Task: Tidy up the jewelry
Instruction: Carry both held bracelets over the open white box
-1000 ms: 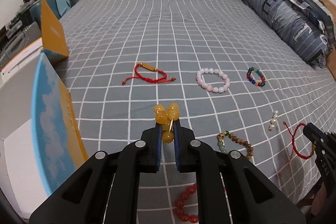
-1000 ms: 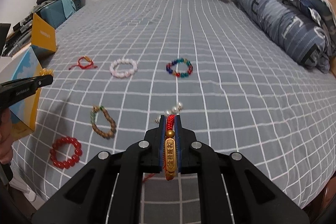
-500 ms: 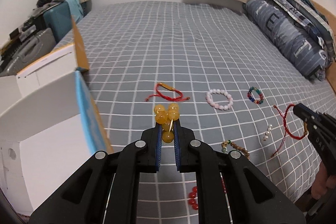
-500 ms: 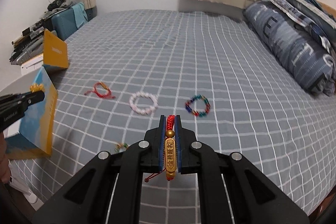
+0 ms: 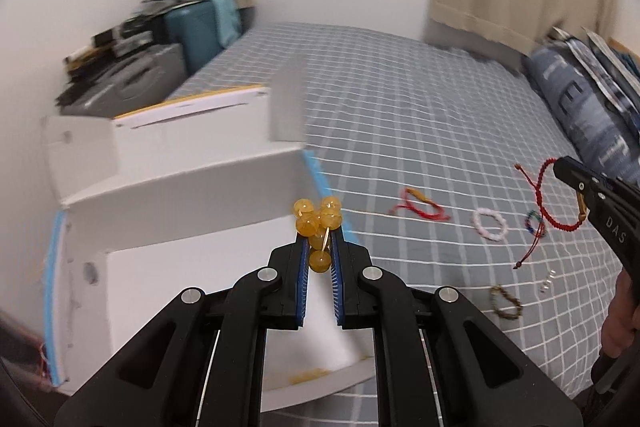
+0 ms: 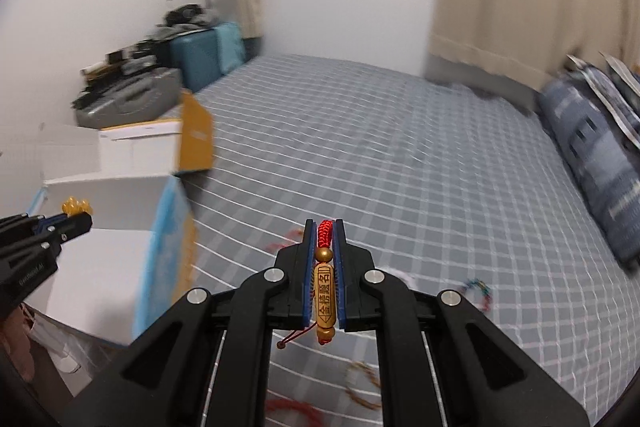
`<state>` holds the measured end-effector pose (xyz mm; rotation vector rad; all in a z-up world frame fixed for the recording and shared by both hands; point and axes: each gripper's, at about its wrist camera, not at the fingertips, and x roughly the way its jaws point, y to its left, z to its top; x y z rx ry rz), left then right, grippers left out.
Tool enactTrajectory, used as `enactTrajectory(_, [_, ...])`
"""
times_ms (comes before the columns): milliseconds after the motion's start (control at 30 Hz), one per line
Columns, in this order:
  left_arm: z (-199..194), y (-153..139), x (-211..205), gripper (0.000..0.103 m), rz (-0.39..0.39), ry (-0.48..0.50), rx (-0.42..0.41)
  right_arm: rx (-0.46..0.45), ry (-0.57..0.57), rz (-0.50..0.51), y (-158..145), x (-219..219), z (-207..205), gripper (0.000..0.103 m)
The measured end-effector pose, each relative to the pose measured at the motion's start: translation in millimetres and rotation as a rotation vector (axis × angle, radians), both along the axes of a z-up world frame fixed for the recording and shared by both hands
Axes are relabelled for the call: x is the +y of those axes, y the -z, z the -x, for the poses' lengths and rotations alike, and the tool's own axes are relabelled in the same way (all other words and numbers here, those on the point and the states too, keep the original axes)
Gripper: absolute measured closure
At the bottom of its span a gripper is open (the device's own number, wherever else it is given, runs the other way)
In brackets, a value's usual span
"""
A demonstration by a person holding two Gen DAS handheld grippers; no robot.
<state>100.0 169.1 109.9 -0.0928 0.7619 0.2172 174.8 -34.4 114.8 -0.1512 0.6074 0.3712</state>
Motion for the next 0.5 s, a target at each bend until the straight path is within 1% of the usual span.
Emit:
enactTrajectory(133, [19.9, -2.2, 41.2, 0.094, 0.003, -0.079, 0.002, -0.005, -0.093, -0.002, -7.4, 53.5, 7.6, 0.095])
enactTrajectory(233, [33.9, 2.5, 69.6, 0.094, 0.008, -0.135, 0.014, -0.001, -0.166, 0.0, -7.8, 93.9, 19.7, 0.095])
enactTrajectory(367, [53.1, 13.9, 105.3, 0.094, 0.022, -0.199, 0.04, 0.028, -0.252, 0.011, 3.3, 143.1, 34.5, 0.095])
enactTrajectory(500, [67.3, 30.1, 133.2, 0.094, 0.042, -0.255, 0.079, 0.079, -0.32, 0.033, 25.3, 186.8, 46.9, 0.095])
